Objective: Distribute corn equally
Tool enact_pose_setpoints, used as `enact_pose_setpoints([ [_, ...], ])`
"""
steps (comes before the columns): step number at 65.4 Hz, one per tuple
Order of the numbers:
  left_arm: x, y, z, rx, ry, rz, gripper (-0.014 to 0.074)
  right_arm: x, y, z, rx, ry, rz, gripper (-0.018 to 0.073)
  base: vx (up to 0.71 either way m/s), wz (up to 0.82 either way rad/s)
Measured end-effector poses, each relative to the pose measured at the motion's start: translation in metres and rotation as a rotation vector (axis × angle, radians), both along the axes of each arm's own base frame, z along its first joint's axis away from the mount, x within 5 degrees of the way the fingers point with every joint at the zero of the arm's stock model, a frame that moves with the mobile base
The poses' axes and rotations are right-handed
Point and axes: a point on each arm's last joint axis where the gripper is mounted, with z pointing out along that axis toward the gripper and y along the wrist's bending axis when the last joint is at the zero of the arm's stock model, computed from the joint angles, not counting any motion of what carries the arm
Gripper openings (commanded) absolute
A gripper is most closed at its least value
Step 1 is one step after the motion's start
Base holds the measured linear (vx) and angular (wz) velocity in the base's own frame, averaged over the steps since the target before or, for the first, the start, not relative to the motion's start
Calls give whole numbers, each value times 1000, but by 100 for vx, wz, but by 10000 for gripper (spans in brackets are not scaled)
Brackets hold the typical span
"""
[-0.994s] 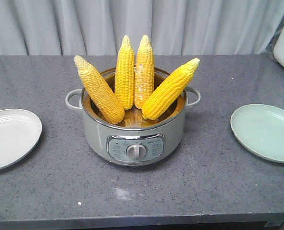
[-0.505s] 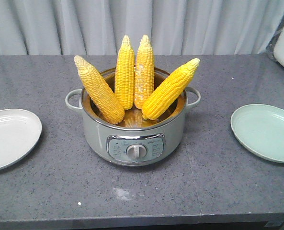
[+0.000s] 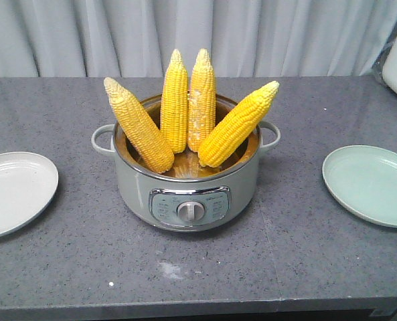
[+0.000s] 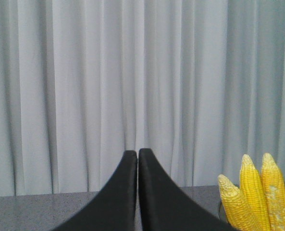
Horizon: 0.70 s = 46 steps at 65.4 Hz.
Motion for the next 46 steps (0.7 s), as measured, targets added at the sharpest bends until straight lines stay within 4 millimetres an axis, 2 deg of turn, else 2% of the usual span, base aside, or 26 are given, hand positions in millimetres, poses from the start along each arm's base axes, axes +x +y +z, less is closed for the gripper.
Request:
enact_pose_setpoints([
  [7,8,-1,22,12,86,-7,-6,14,0,17,20,89,3,-11,0,0],
  [11,16,-1,25,18,143,-10,-6,24,0,21,23,145,2,-11,0,0],
  [30,53,-3,-5,26,437,-23,-6,66,0,-5,29,463,-8,-11,0,0],
  [38,58,-3,-13,27,480,-24,-6,76,0,-12,29,531,-10,-11,0,0],
  [46,58,-3,-15,27,484,-24,-6,78,-1,-16,30,572,-12,-11,0,0],
])
